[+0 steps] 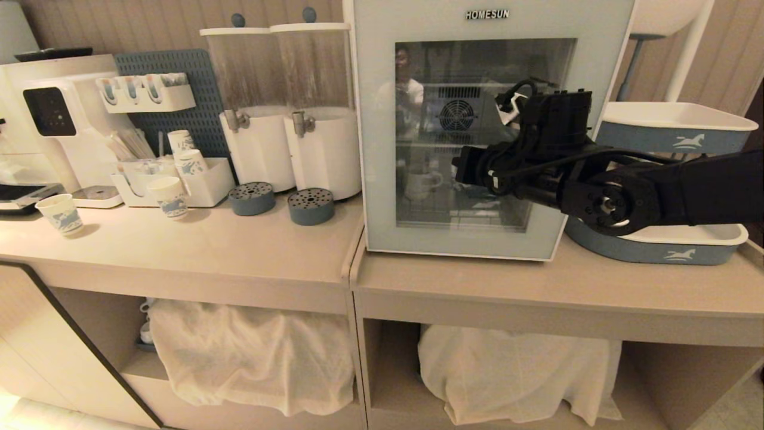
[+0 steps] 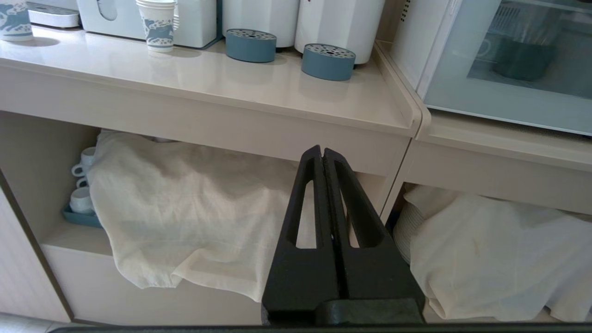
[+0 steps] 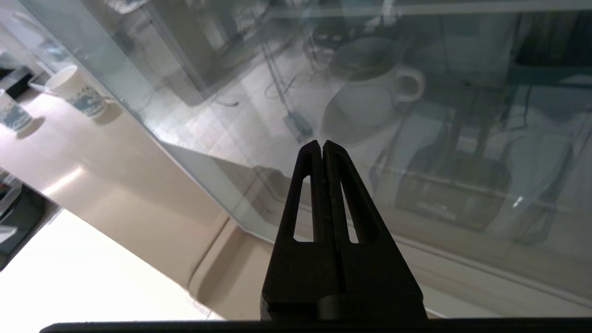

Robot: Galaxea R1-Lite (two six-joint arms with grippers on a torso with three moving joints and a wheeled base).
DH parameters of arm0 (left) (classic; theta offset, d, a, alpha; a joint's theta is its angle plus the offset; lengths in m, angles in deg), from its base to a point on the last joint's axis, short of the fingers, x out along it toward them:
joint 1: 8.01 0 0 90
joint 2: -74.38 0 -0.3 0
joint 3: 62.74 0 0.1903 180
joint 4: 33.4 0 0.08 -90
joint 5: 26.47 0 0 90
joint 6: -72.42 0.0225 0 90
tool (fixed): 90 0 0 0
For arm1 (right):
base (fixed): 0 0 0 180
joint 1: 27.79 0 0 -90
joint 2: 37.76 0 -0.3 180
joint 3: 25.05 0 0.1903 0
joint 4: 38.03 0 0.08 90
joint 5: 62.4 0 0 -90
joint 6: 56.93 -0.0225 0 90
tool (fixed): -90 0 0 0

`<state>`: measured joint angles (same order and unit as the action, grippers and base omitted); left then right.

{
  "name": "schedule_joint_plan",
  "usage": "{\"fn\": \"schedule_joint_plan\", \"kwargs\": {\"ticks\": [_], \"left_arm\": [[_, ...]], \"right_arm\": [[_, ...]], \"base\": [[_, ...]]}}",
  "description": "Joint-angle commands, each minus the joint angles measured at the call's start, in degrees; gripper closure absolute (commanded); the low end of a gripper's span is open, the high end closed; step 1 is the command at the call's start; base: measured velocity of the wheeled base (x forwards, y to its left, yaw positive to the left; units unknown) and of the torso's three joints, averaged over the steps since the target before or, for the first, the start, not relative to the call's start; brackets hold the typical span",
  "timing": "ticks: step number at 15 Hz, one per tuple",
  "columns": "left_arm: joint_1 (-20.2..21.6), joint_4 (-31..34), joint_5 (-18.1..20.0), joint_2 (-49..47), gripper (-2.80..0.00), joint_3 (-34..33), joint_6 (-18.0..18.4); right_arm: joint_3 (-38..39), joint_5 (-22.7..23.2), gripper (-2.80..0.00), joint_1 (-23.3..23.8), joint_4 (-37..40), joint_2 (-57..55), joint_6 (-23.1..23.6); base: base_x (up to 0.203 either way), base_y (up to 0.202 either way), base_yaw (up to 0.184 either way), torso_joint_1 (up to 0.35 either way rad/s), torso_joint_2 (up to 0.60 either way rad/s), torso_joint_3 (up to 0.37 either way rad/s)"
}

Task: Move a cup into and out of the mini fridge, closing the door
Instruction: Close the freezer door

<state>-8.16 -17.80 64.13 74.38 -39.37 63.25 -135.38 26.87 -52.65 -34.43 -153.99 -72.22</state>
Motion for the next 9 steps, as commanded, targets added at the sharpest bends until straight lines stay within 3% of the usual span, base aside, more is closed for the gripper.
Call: {"fn": "schedule_joint_plan", "kwargs": {"ticks": [1,4,9], "left_arm": [[-0.02,-0.06,0.02,0.26,0.0,-2.29,-0.06],[-0.02,-0.13,0.02,0.26,0.0,-2.29,-0.06],[-0.02,-0.14,0.02,0.26,0.0,-2.29,-0.06]], "right_arm": [[-3.24,-0.06,0.0,2.47,2.15,-1.66,-0.09],[-3.46,-0.06,0.0,4.67,2.77,-1.95,-0.18],[6.18,0.92,0.0,7.95,2.11,8.92,-0.48]], "base": [[0.0,0.0,0.0,0.0,0.0,0.0],[0.0,0.0,0.0,0.0,0.0,0.0],[0.0,0.0,0.0,0.0,0.0,0.0]]}}
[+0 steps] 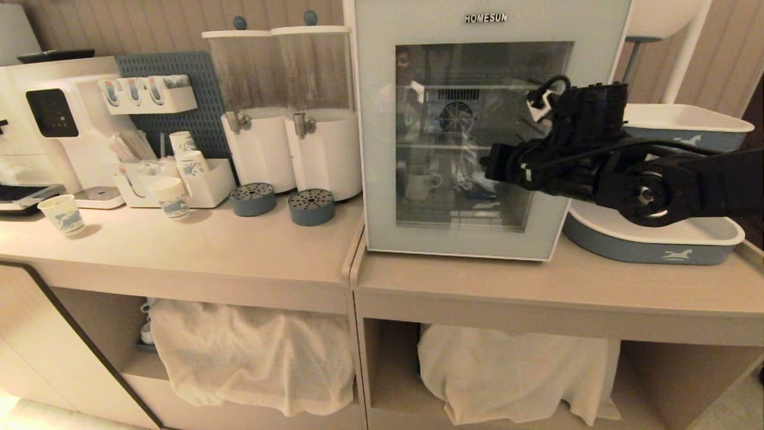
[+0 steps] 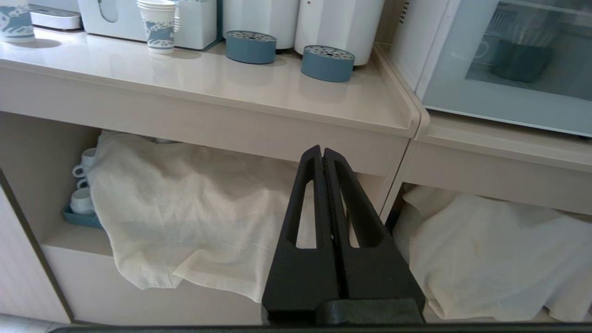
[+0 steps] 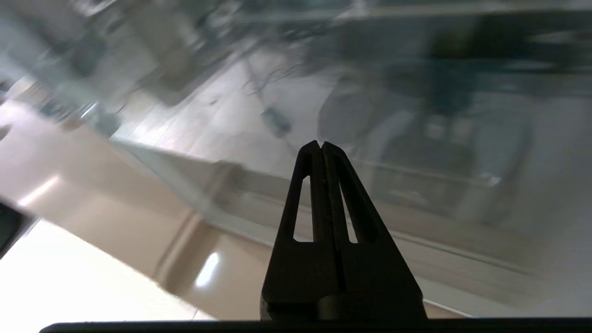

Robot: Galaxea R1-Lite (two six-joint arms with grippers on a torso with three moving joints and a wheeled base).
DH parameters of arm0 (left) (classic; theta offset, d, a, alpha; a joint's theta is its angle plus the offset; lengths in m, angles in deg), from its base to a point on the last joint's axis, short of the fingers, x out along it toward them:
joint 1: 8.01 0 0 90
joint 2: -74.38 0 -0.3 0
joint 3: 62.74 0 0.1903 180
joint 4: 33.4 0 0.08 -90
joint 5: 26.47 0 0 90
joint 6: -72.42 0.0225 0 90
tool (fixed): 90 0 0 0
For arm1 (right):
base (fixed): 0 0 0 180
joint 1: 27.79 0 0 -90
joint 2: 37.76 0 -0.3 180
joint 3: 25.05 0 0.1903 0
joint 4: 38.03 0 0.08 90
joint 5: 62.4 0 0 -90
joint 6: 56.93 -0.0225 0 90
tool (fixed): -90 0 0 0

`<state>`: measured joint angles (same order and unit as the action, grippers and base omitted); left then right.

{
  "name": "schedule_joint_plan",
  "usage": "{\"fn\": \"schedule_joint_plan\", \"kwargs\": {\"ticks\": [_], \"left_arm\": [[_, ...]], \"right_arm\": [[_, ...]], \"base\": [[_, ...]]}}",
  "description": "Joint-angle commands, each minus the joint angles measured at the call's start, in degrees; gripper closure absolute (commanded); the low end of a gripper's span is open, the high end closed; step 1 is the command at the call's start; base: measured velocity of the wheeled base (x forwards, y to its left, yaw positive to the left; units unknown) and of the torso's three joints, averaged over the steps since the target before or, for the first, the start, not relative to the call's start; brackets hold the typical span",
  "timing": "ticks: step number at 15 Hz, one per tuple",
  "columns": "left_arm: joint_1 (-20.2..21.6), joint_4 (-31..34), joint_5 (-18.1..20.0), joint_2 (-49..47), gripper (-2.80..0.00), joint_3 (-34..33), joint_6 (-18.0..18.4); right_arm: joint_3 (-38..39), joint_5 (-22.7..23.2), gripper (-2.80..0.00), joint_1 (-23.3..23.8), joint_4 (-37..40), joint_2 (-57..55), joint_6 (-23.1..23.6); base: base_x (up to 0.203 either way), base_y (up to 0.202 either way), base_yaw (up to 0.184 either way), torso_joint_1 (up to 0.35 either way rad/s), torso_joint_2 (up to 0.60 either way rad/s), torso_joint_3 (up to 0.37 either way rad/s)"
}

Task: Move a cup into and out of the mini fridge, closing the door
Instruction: Close the freezer door, then open the freezer door

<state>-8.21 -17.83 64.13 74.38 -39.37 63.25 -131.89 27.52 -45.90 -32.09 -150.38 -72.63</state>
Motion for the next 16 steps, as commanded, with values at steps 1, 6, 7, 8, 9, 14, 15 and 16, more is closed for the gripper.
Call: {"fn": "schedule_joint_plan", "kwargs": {"ticks": [1,6,7,8,9,14,15,16], "left_arm": [[0.03,-0.04,0.02,0.26,0.0,-2.29,-0.06],[0.03,-0.03,0.02,0.26,0.0,-2.29,-0.06],[0.03,-0.03,0.02,0.26,0.0,-2.29,-0.06],[0.03,-0.03,0.02,0.26,0.0,-2.29,-0.06],[0.03,-0.12,0.02,0.26,0.0,-2.29,-0.06],[0.03,-0.03,0.02,0.26,0.0,-2.29,-0.06],[0.03,-0.12,0.02,0.26,0.0,-2.29,-0.06],[0.03,-0.03,0.02,0.26,0.0,-2.29,-0.06]], "right_arm": [[4.66,0.41,0.0,2.97,-0.22,8.01,-0.05],[17.05,3.31,0.0,12.26,0.37,25.2,-0.26],[19.9,4.1,0.0,13.61,0.76,29.76,-0.8],[22.58,5.42,0.0,14.58,1.75,34.8,-1.58],[25.04,6.63,0.0,15.2,3.2,39.97,-2.17],[37.07,8.52,0.0,16.31,12.26,65.26,-4.5],[39.21,8.38,0.0,16.38,14.47,70.28,-5.29],[41.07,7.89,0.0,16.43,16.9,74.96,-5.91]], "base": [[0.0,0.0,0.0,0.0,0.0,0.0],[0.0,0.0,0.0,0.0,0.0,0.0],[0.0,0.0,0.0,0.0,0.0,0.0],[0.0,0.0,0.0,0.0,0.0,0.0],[0.0,0.0,0.0,0.0,0.0,0.0],[0.0,0.0,0.0,0.0,0.0,0.0],[0.0,0.0,0.0,0.0,0.0,0.0],[0.0,0.0,0.0,0.0,0.0,0.0]]}}
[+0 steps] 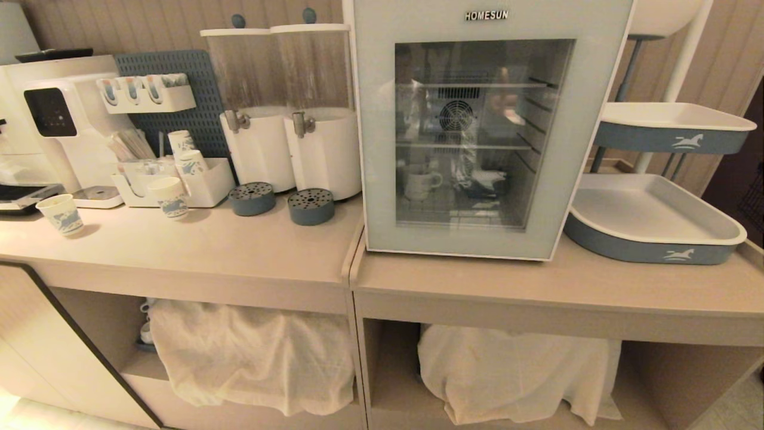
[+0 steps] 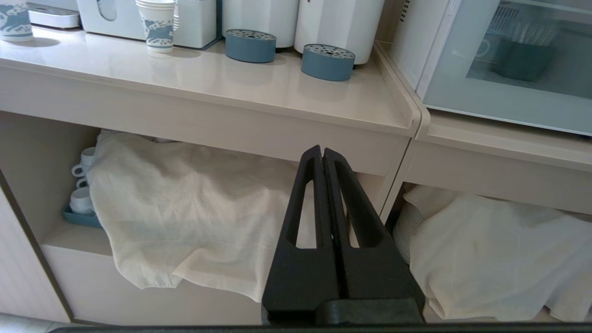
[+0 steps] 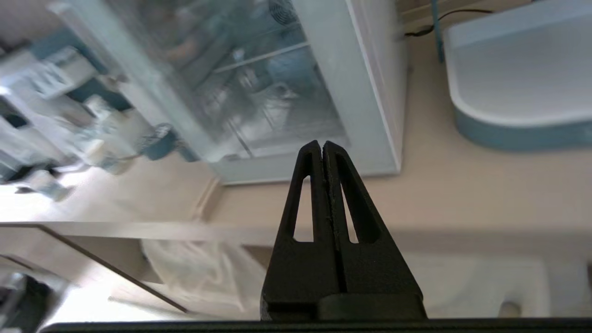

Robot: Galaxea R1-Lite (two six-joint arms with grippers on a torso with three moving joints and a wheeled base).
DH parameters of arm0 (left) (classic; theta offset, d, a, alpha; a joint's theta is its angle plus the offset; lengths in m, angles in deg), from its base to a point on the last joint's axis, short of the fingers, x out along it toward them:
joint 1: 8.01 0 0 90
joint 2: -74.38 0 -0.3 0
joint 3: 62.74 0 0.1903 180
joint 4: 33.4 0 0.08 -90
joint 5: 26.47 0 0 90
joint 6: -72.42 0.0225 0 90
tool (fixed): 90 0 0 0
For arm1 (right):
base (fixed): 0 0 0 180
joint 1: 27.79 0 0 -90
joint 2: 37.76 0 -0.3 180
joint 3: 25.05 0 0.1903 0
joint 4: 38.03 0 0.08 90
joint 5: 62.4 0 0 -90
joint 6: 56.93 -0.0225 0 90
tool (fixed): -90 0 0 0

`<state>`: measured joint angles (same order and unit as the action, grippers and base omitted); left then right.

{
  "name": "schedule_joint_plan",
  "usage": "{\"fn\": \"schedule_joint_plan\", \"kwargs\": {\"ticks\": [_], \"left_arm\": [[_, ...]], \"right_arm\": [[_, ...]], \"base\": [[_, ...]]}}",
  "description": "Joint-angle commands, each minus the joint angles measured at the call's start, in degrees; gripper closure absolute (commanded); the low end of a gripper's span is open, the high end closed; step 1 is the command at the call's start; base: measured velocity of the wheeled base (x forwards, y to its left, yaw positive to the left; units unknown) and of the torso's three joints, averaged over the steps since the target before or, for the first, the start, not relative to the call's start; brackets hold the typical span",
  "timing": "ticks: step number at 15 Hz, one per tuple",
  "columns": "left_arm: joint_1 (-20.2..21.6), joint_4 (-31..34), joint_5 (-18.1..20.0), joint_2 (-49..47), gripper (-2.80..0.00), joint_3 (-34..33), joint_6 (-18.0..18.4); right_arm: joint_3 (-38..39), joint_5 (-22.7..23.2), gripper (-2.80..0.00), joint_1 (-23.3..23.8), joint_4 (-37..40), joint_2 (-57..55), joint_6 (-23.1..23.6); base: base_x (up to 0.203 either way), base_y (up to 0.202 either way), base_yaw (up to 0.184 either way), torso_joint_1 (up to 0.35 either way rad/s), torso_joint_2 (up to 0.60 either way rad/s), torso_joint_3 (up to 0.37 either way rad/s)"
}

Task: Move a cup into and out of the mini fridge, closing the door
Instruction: Open the freezer door

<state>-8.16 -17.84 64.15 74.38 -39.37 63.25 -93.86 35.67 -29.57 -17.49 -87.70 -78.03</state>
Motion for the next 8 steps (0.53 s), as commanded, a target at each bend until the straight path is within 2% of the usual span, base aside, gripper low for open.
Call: {"fn": "schedule_joint_plan", "kwargs": {"ticks": [1,6,8], "left_arm": [[-0.02,-0.02,-0.01,0.26,0.0,-2.29,-0.06],[-0.02,-0.02,-0.01,0.26,0.0,-2.29,-0.06],[-0.02,-0.11,-0.01,0.26,0.0,-2.29,-0.06]], "right_arm": [[4.65,-0.75,0.0,0.13,4.75,16.73,-0.98],[11.02,-2.74,0.0,0.53,17.21,38.31,-1.61],[15.08,-7.71,0.0,1.1,19.1,46.2,0.52]], "base": [[0.0,0.0,0.0,0.0,0.0,0.0],[0.0,0.0,0.0,0.0,0.0,0.0],[0.0,0.0,0.0,0.0,0.0,0.0]]}}
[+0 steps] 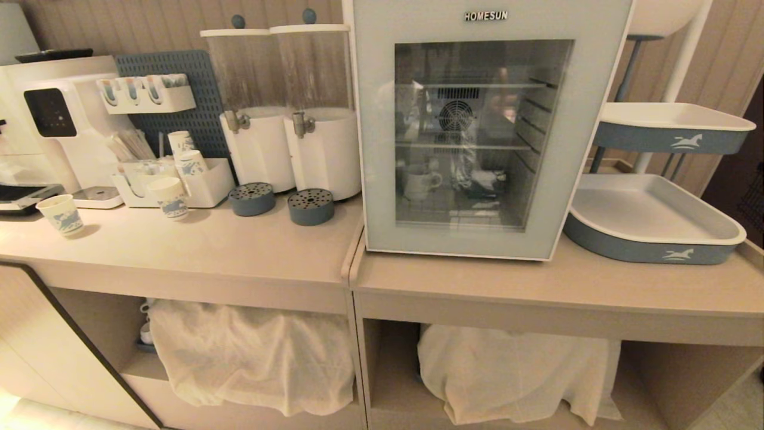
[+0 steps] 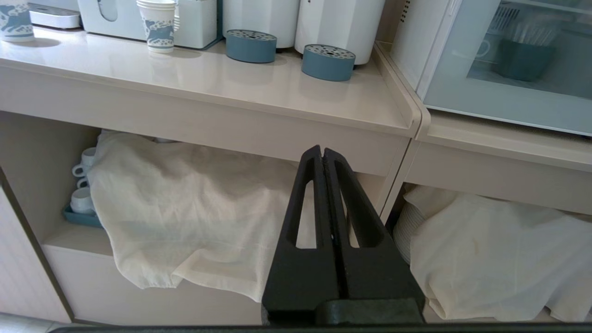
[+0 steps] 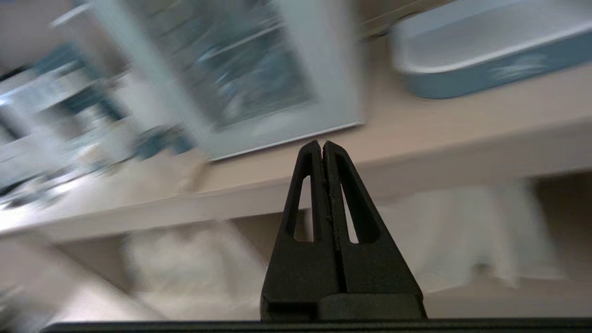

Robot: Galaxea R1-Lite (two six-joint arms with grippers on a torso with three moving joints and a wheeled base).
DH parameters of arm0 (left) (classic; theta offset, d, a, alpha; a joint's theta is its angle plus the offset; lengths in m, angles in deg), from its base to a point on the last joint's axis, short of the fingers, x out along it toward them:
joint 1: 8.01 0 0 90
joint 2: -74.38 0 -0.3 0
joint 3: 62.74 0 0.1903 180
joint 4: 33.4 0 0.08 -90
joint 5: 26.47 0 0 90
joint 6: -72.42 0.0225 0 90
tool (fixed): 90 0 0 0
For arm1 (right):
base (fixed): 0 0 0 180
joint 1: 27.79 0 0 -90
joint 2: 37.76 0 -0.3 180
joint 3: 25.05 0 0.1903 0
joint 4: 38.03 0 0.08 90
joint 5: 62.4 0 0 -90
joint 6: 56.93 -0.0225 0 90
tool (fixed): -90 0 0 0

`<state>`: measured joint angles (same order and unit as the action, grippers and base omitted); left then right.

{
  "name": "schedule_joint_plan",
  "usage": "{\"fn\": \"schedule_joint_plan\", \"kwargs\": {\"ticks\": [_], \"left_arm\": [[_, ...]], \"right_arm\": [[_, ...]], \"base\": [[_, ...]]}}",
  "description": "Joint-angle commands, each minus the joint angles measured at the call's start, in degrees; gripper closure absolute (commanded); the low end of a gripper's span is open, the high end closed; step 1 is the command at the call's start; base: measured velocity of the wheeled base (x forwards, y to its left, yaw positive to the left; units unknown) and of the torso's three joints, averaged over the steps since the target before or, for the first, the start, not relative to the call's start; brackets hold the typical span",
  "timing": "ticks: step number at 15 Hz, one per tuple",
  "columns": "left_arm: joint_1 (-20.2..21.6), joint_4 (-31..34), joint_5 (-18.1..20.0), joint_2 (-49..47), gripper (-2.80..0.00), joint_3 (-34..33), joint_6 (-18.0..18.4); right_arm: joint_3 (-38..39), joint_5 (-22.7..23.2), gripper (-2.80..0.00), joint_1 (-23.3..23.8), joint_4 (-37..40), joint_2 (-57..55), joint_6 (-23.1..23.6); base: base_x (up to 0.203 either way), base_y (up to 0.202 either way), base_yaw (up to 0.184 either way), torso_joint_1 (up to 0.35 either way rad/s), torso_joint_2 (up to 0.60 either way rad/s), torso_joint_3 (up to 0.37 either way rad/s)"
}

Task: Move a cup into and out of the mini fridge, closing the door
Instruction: Open the freezer door

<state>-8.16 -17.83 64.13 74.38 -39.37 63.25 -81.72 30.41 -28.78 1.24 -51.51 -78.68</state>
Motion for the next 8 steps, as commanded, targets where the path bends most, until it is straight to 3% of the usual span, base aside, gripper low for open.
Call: {"fn": "schedule_joint_plan", "kwargs": {"ticks": [1,3,6,8], "left_arm": [[-0.02,-0.03,0.02,0.26,0.0,-2.29,-0.06],[-0.02,-0.1,0.02,0.26,0.0,-2.29,-0.06],[-0.02,-0.04,0.02,0.26,0.0,-2.29,-0.06],[-0.02,-0.12,0.02,0.26,0.0,-2.29,-0.06]], "right_arm": [[6.75,-5.09,0.0,0.44,-1.31,12.29,3.68],[16.1,-11.04,0.0,0.56,-10.45,13.3,8.95],[30.77,-14.12,0.0,0.62,-27.32,13.64,18.76],[33.57,-14.36,0.0,0.63,-26.09,13.73,23.02]], "base": [[0.0,0.0,0.0,0.0,0.0,0.0],[0.0,0.0,0.0,0.0,0.0,0.0],[0.0,0.0,0.0,0.0,0.0,0.0],[0.0,0.0,0.0,0.0,0.0,0.0]]}}
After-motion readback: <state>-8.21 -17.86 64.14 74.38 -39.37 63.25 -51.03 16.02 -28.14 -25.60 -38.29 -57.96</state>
